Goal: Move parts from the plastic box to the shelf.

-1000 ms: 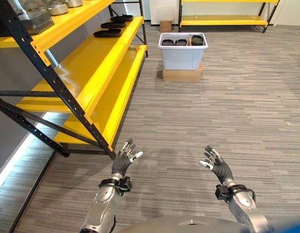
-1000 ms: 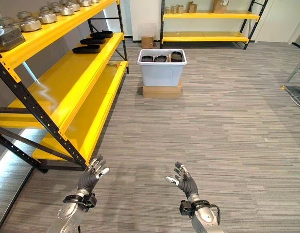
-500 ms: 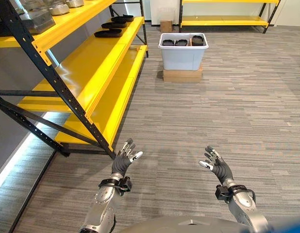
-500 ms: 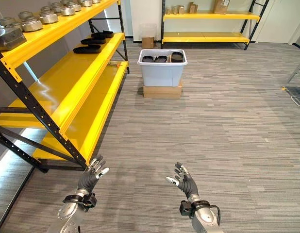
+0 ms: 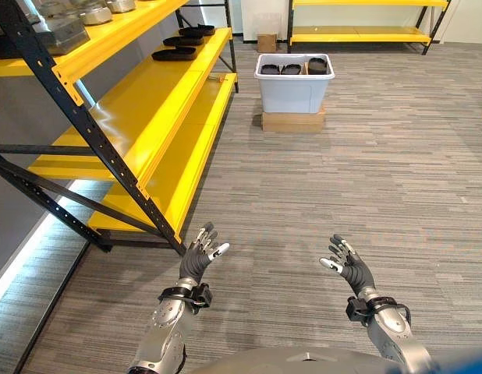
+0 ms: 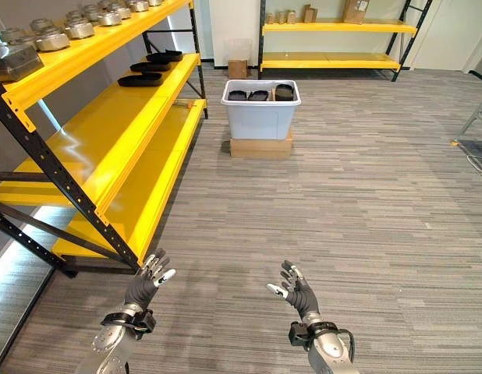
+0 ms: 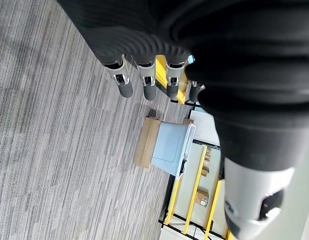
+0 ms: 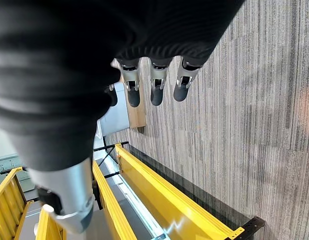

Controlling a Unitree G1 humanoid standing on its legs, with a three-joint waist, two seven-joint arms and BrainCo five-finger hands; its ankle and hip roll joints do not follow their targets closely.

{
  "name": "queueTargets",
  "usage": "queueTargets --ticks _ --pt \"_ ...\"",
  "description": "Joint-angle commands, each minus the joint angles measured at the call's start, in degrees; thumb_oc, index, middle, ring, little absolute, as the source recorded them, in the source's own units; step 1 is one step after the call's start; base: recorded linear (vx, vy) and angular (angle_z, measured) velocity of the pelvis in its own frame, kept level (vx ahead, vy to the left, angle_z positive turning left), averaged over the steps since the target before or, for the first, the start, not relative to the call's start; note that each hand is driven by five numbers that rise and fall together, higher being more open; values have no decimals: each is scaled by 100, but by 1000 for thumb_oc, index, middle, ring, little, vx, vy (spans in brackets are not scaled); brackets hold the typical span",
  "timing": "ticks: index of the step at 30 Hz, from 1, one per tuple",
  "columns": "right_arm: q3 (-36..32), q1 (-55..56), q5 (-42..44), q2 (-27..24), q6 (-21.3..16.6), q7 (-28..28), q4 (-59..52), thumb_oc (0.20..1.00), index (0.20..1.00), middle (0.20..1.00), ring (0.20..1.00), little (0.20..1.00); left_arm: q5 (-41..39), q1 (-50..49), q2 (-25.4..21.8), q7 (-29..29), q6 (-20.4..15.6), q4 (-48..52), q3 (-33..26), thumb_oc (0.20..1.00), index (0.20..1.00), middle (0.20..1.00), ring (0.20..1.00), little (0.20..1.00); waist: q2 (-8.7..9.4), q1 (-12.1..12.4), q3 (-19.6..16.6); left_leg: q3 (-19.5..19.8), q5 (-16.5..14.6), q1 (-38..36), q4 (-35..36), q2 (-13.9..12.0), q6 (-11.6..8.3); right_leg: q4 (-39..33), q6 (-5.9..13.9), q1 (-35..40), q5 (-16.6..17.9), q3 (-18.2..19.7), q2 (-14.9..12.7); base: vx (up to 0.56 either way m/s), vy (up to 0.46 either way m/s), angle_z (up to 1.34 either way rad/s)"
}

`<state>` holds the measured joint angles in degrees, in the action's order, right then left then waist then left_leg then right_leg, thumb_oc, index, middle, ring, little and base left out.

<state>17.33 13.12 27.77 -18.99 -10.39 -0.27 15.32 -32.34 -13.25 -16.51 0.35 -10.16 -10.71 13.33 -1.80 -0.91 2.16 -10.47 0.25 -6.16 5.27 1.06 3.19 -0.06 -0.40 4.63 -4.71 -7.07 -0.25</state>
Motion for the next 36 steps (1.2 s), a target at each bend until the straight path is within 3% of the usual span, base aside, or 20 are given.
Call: queueTargets --ticks 1,7,11,13,14,16,17,18,20,22,23,26,28,29,30,34,35,36 --pt "84 -310 -55 92 -254 -11 -136 1000 1000 1000 1000 1000 38 230 -94 6 -325 109 -96 1000 1000 1000 1000 1000 270 -31 -175 114 -240 -43 -37 -311 -316 -240 731 -93 603 -25 -783 -20 108 0" --pt "165 -434 186 158 -257 24 -234 1000 1000 1000 1000 1000 -27 315 -104 61 -369 196 -139 1000 1000 1000 1000 1000 288 31 -119 180 -340 61 -184 -136 -165 39 817 -242 583 41 -968 -6 98 0" --pt "158 -471 260 184 -240 23 -239 1000 1000 1000 1000 1000 -9 419 -145 111 -377 224 -152 1000 1000 1000 1000 1000 250 10 -23 295 -447 82 -292 -6 0 905 863 -629 484 146 -1111 -2 155 2" --pt "124 -438 2 187 -284 -20 -271 1000 1000 1000 1000 1000 16 464 -126 162 -412 194 -191 1000 1000 1000 1000 1000 234 -52 189 383 -508 11 -352 123 146 2132 891 -1250 1006 434 -1200 -26 212 5" --pt "124 -439 2 188 -284 -20 -271 1000 1000 1000 1000 1000 16 466 -126 162 -412 194 -192 1000 1000 1000 1000 1000 232 -45 172 375 -501 35 -355 120 145 2118 889 -1270 1025 440 -1194 -2 108 7" --pt "128 -417 56 196 -317 -48 -320 1000 1000 1000 1000 1000 25 542 -143 215 -420 129 -186 1000 1000 1000 1000 1000 199 -101 336 435 -514 -4 -402 132 225 2829 852 -1643 1344 563 -1122 -3 110 27" --pt "119 -402 71 191 -326 -52 -348 1000 1000 1000 1000 1000 33 557 -158 222 -416 130 -184 1000 1000 1000 1000 1000 157 -108 385 423 -522 -34 -386 106 248 3060 815 -1776 1243 463 -1090 45 114 25" --pt "88 -375 68 197 -327 -53 -381 1000 1000 1000 1000 1000 57 545 -158 225 -406 151 -187 1000 1000 1000 1000 1000 132 -119 398 379 -551 -86 -358 104 250 3064 818 -1882 1179 331 -1111 139 69 3" --pt "-37 -341 158 196 -351 -86 -346 1000 1000 1000 1000 1000 16 527 -126 185 -372 120 -185 1000 1000 1000 1000 1000 108 -231 379 354 -611 -304 -163 125 166 2320 757 -2085 946 16 -913 274 -22 -25" --pt "-130 -383 -6 163 -350 -191 -394 1000 1000 1000 1000 1000 -97 551 -85 128 -353 89 -161 1000 1000 1000 1000 1000 179 -329 410 381 -773 -577 -61 160 -29 576 918 -2016 1280 -406 -1048 409 -162 -12" --pt "-115 -433 -87 184 -331 -217 -421 1000 1000 1000 1000 1000 -96 572 -68 140 -345 74 -178 1000 1000 1000 1000 1000 168 -364 412 356 -845 -699 -37 98 -112 202 994 -2049 1454 -502 -1079 367 -172 8" --pt "-87 -405 -118 194 -317 -185 -433 1000 1000 1000 1000 1000 -105 600 15 117 -381 -34 -161 1000 1000 1000 1000 1000 274 -402 325 390 -1118 -1007 -119 0 -238 64 982 -1867 1551 -398 -1007 323 -158 24" --pt "-69 -415 -89 129 -333 -170 -419 1000 1000 1000 1000 1000 -173 651 116 121 -417 -67 -109 1000 1000 1000 1000 1000 233 -436 181 425 -1212 -1066 -315 -195 -338 174 896 -1752 1485 -447 -878 407 -226 56" --pt "-86 -455 4 33 -359 -147 -446 1000 1000 1000 1000 1000 -281 673 178 100 -469 -38 -65 1000 1000 1000 1000 1000 162 -469 123 477 -1094 -972 -712 -402 -463 293 771 -1671 1338 -467 -713 317 -201 54" --pt "-85 -455 4 34 -359 -147 -446 1000 1000 1000 1000 1000 -281 672 178 100 -469 -38 -65 1000 1000 1000 1000 1000 164 -471 119 479 -1093 -967 -712 -400 -462 294 771 -1675 1339 -468 -716 294 -194 52" --pt "-127 -522 212 -72 -411 -123 -362 1000 1000 1000 1000 1000 -431 622 149 50 -485 86 -42 1000 1000 1000 1000 1000 68 -427 95 564 -268 -667 -1636 -770 -766 416 428 -1432 898 -531 -321 221 -178 13" --pt "-127 -522 213 -69 -411 -123 -362 1000 1000 1000 1000 1000 -431 623 146 51 -484 86 -43 1000 1000 1000 1000 1000 84 -436 83 574 -250 -649 -1629 -753 -763 409 428 -1445 908 -535 -339 245 -251 -11" --pt "-167 -497 249 -111 -434 -143 -339 1000 1000 1000 1000 1000 -460 561 102 29 -460 106 -45 1000 1000 1000 1000 1000 182 -368 143 670 371 -10 -2923 -848 -795 335 201 -1174 717 -461 -193 193 -270 -10"
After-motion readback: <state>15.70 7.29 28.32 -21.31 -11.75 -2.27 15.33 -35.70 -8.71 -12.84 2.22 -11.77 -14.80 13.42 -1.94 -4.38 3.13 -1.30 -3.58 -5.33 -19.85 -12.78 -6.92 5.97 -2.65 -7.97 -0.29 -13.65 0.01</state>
